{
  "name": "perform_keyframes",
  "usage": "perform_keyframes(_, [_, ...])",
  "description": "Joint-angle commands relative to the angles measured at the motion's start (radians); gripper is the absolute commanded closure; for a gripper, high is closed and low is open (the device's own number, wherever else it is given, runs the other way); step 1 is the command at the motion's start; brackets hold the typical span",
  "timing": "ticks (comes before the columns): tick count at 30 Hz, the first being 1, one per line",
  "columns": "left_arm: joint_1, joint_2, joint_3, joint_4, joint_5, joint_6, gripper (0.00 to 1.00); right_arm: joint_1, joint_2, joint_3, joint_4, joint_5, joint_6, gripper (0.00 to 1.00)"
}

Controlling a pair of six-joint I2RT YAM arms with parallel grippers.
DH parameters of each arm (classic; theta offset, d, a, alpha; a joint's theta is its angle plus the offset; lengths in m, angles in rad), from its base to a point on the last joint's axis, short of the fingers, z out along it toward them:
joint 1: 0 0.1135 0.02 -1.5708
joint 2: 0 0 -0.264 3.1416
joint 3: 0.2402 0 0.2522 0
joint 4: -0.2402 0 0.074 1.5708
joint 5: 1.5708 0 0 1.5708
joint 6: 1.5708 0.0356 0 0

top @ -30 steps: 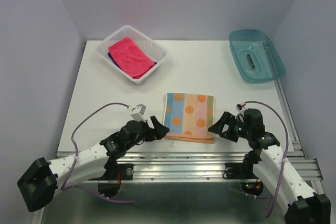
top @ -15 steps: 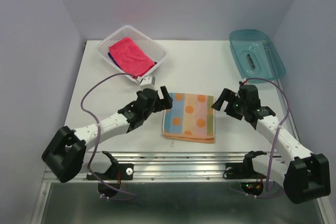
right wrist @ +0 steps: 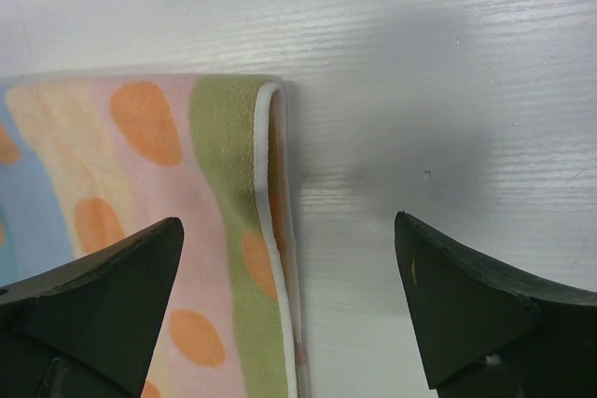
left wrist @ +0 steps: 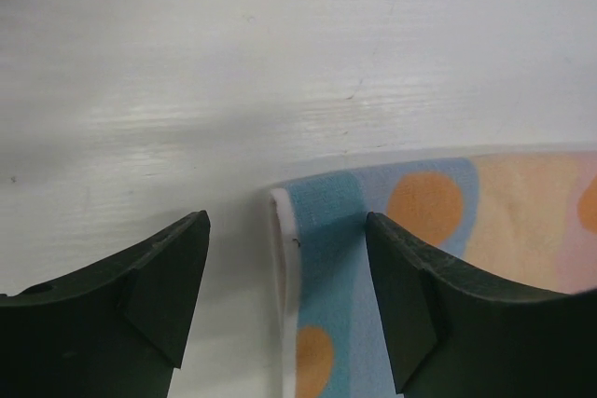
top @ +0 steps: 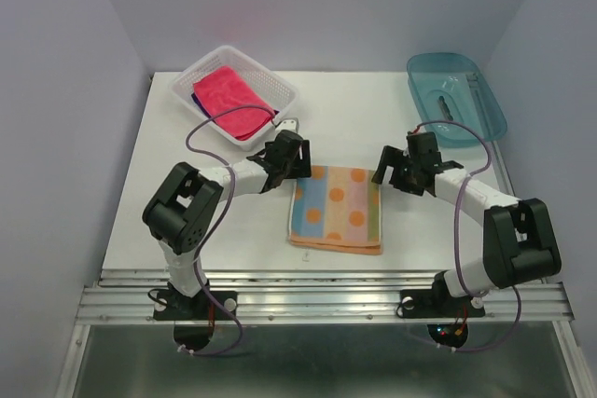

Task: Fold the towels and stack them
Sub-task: Fold the towel

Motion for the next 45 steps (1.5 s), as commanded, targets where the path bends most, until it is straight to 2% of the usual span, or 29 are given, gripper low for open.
perform_keyframes(1, [0.031, 0.014, 0.05, -0.017, 0.008, 0.038, 0.23, 0.005, 0.047, 0.087, 0.059, 0.032, -0.043, 0.01])
perform_keyframes(6, [0.035, 0.022, 0.035, -0.001, 0.026, 0.043, 0.25, 0.005, 0.105, 0.114, 0.064, 0.029, -0.05, 0.03])
perform_keyframes(8, [0.037, 0.03, 0.034, 0.009, 0.029, 0.046, 0.28, 0.005, 0.114, 0.12, 0.072, 0.029, -0.05, 0.1])
perform_keyframes(11, [0.039, 0.054, 0.053, 0.011, 0.044, 0.053, 0.33, 0.005, 0.142, 0.135, 0.075, 0.029, -0.053, 0.14])
perform_keyframes(16, [0.039, 0.085, 0.073, 0.016, 0.063, 0.063, 0.51, 0.005, 0.179, 0.164, 0.076, 0.038, -0.075, 0.26])
perform_keyframes(18, [0.039, 0.088, 0.075, 0.019, 0.067, 0.067, 0.53, 0.005, 0.191, 0.173, 0.072, 0.043, -0.078, 0.3])
perform_keyframes(19, [0.039, 0.097, 0.079, 0.02, 0.072, 0.067, 0.56, 0.005, 0.194, 0.18, 0.072, 0.046, -0.081, 0.36])
perform_keyframes(21, [0.039, 0.105, 0.084, 0.02, 0.077, 0.07, 0.64, 0.005, 0.209, 0.181, 0.082, 0.049, -0.092, 0.41])
perform_keyframes(22, [0.039, 0.111, 0.09, 0.02, 0.083, 0.072, 0.67, 0.005, 0.216, 0.187, 0.084, 0.05, -0.093, 0.48])
perform_keyframes(23, [0.039, 0.114, 0.092, 0.022, 0.087, 0.073, 0.72, 0.005, 0.232, 0.192, 0.081, 0.051, -0.098, 0.5])
perform_keyframes(24, [0.039, 0.115, 0.092, 0.022, 0.089, 0.073, 0.72, 0.005, 0.239, 0.195, 0.084, 0.051, -0.101, 0.52])
perform_keyframes(27, [0.039, 0.122, 0.096, 0.022, 0.093, 0.075, 0.82, 0.005, 0.262, 0.204, 0.095, 0.046, -0.113, 0.57])
perform_keyframes(30, [0.039, 0.122, 0.096, 0.023, 0.101, 0.081, 0.93, 0.005, 0.288, 0.209, 0.096, 0.026, -0.122, 0.66])
perform_keyframes(31, [0.039, 0.123, 0.098, 0.023, 0.094, 0.081, 1.0, 0.004, 0.291, 0.204, 0.107, 0.017, -0.128, 0.7])
perform_keyframes(32, [0.039, 0.12, 0.099, 0.025, 0.097, 0.083, 1.0, 0.005, 0.291, 0.204, 0.112, 0.005, -0.129, 0.73])
perform_keyframes(37, [0.039, 0.085, 0.095, 0.048, 0.075, 0.086, 1.0, 0.005, 0.268, 0.195, 0.148, -0.057, -0.181, 0.99])
perform_keyframes(45, [0.039, -0.076, -0.022, 0.154, 0.089, 0.086, 1.0, 0.005, 0.132, 0.144, 0.185, -0.101, -0.195, 0.99])
